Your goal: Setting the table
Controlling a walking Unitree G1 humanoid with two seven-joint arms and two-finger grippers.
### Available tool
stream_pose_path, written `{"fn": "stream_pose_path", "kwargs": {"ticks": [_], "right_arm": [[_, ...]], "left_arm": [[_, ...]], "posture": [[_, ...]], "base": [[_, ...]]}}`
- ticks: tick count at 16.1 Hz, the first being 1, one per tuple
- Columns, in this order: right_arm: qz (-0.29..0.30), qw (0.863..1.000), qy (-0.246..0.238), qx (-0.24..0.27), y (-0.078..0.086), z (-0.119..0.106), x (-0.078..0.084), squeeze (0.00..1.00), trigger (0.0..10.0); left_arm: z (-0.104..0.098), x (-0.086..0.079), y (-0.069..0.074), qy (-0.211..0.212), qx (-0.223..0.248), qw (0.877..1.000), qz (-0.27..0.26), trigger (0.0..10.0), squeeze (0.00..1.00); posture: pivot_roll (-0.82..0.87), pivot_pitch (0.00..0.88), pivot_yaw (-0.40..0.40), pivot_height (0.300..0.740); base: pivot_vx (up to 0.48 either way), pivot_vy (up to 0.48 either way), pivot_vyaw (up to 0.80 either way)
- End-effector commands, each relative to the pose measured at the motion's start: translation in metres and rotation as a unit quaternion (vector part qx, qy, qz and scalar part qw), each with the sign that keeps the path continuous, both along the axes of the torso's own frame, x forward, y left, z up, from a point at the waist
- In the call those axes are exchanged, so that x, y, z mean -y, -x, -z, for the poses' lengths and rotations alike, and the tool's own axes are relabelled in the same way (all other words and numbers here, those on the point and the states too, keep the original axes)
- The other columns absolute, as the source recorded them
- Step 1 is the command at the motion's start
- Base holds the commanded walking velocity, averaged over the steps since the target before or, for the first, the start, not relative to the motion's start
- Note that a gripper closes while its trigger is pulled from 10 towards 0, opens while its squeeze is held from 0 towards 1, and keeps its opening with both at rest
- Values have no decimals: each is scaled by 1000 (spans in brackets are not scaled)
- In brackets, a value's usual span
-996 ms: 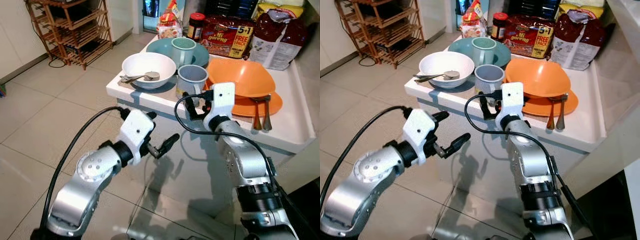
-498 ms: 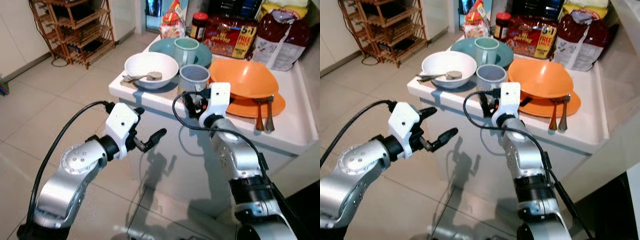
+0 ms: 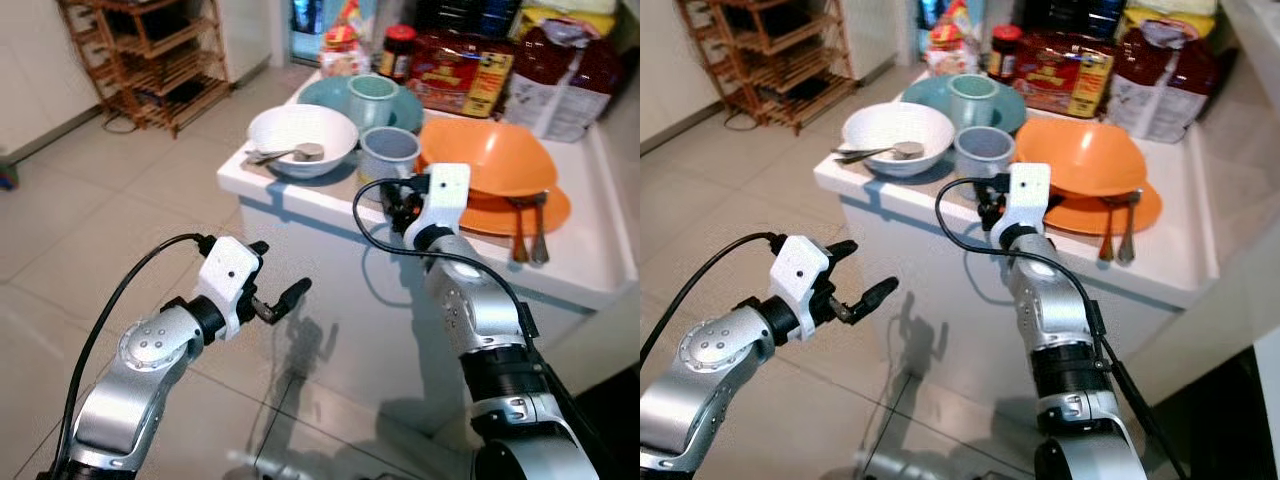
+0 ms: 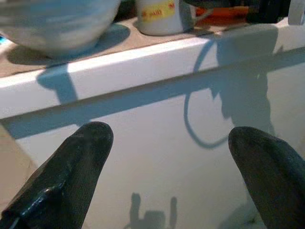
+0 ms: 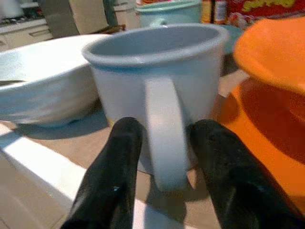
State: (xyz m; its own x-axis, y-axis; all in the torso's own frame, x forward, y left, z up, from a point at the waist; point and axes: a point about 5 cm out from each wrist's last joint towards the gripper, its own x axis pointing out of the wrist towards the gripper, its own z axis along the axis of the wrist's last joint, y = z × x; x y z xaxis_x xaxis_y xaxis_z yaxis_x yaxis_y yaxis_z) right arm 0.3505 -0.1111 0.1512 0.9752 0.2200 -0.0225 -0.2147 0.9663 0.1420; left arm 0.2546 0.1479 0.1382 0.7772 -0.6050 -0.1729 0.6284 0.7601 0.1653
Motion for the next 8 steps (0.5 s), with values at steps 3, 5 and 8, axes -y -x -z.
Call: {"fn": "stream_pose_path", "kwargs": {"ticks": [3,5,8], "right_arm": [[-4,1000,2,13,-1,-4,-1,0,0],[-5,1000,2,14,-1,-4,-1,0,0],[-3,1000,5,15,-2,-4,0,0,0]], "left_arm": [[-8,7,-2,3,21,1000,4,10000,0],[-10,9,-3,4,25,1000,4,10000,0],[-13,9,-4,5,28,1000,2,10000,0]], "posture": [[169,0,-25,740],[169,0,-29,740],[170,0,-30,740]], "base": [[0,0,0],[0,0,0],[0,0,0]]}}
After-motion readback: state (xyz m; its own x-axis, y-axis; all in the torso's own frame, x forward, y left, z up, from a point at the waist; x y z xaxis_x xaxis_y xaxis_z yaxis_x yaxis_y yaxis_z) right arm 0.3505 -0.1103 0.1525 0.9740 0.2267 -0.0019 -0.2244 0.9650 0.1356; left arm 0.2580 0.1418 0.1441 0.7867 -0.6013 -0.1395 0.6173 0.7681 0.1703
